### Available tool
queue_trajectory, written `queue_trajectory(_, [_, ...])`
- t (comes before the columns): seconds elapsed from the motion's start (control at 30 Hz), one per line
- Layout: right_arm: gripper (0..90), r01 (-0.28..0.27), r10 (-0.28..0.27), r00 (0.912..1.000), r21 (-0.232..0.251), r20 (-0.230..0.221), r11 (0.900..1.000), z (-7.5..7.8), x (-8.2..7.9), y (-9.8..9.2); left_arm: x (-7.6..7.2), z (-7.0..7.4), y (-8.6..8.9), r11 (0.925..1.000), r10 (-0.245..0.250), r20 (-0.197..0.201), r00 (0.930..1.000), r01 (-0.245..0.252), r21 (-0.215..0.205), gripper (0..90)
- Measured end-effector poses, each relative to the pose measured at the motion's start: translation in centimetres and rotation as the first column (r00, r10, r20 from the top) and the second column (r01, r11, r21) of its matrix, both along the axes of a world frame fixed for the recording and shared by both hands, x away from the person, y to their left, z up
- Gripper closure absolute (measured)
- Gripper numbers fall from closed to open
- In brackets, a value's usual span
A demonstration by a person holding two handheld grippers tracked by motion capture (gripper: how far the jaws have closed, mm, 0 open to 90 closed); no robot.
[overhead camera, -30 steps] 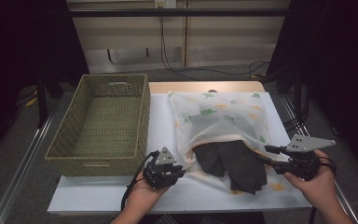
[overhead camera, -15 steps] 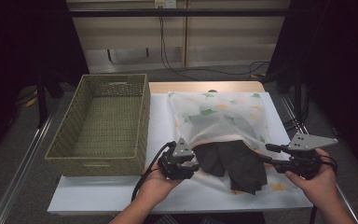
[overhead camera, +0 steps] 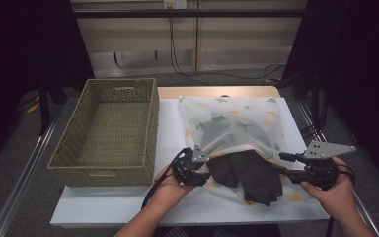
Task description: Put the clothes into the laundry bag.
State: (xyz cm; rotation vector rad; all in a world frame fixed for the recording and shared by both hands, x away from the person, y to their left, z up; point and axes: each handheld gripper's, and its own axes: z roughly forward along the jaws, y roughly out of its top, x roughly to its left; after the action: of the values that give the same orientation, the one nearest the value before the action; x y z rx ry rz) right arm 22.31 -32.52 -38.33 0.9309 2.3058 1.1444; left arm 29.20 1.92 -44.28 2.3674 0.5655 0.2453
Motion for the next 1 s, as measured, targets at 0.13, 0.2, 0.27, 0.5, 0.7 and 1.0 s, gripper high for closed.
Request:
queue_trajectory(0.13, [52.8,-0.005,0.005,1.0000,0.008,-0.003,1.000,0.0,0.0,0.0,0.1,-0.5,0.0,0.9992,0.017,0.002,0.9998,-0.017,0.035,55.5])
queue_trajectory(0.2, [52.7,-0.012,0.012,0.9999,0.010,-0.006,1.000,0.0,0.0,0.0,0.2,-0.7,0.1,0.9987,0.030,0.005,0.9995,-0.030,0.041,56.0])
queue_trajectory(0.27, [52.6,-0.014,0.014,0.9999,0.012,-0.004,1.000,0.0,0.0,0.1,0.1,-0.8,0.1,0.9966,0.057,0.016,0.9982,-0.058,0.058,60.4])
queue_trajectory(0.5, [52.5,-0.022,0.022,0.9997,0.019,-0.008,1.000,0.0,0.0,0.1,0.1,-1.0,0.3,0.9954,0.042,0.017,0.9990,-0.044,0.085,84.9])
queue_trajectory(0.7, [52.4,-0.027,0.027,0.9996,0.019,-0.007,0.999,0.0,-0.1,0.1,-0.3,-0.5,0.7,0.9976,0.046,0.044,0.9980,-0.048,0.049,89.4])
queue_trajectory(1.0, [52.4,-0.027,0.027,0.9996,0.020,-0.008,0.999,0.0,0.0,0.1,-2.3,1.1,3.3,0.9987,0.019,0.073,0.9971,-0.015,-0.048,89.7])
